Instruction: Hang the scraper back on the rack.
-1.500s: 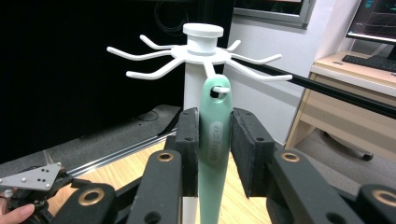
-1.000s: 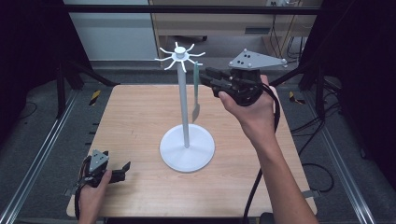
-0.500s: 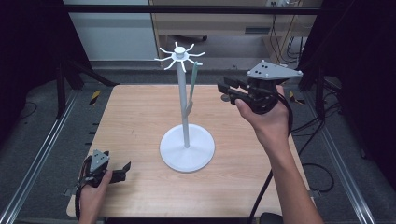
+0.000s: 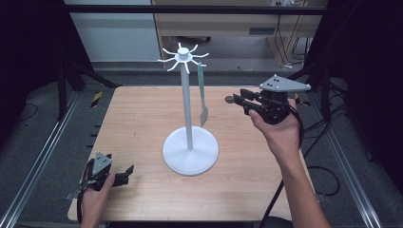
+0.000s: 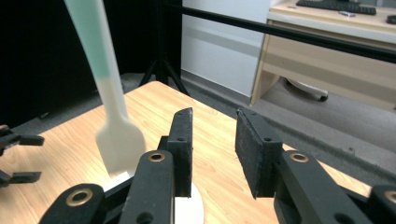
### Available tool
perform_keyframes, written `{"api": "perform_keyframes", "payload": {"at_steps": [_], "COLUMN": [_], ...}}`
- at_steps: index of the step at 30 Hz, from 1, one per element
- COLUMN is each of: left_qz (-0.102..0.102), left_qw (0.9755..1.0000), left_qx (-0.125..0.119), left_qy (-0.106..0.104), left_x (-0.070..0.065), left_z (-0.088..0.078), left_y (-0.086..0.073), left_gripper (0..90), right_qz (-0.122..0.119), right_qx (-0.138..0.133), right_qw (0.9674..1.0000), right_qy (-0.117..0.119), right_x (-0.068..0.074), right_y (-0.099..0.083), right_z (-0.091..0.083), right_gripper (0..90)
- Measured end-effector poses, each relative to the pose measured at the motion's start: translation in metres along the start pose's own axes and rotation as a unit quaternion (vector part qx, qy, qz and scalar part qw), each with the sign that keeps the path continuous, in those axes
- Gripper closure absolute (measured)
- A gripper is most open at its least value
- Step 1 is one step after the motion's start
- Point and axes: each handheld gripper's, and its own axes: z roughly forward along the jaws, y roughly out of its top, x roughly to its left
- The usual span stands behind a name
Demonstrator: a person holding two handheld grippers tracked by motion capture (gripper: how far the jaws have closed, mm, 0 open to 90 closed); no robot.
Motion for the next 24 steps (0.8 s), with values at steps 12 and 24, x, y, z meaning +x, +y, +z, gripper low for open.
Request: {"api": "perform_keyframes", "payload": {"at_steps": [12, 24], "left_qz": [0.0, 0.001], "left_qw": [1.0, 1.0], "left_qx": [0.001, 0.003], "left_qy": [-0.001, -0.002], "left_x": [0.0, 0.0], "left_z": [0.001, 0.0], "left_y": [0.0, -0.001], "left_gripper": [2.1, 2.1], "right_qz": [0.019, 0.036], "right_qx": [0.019, 0.053], "right_qw": [0.9994, 0.9954], "right_qy": [-0.021, -0.072], "right_x": [-0.011, -0.022], "right_y": [-0.022, -0.059], "right_z": [0.003, 0.01], "right_gripper": [60.9, 33.4]}}
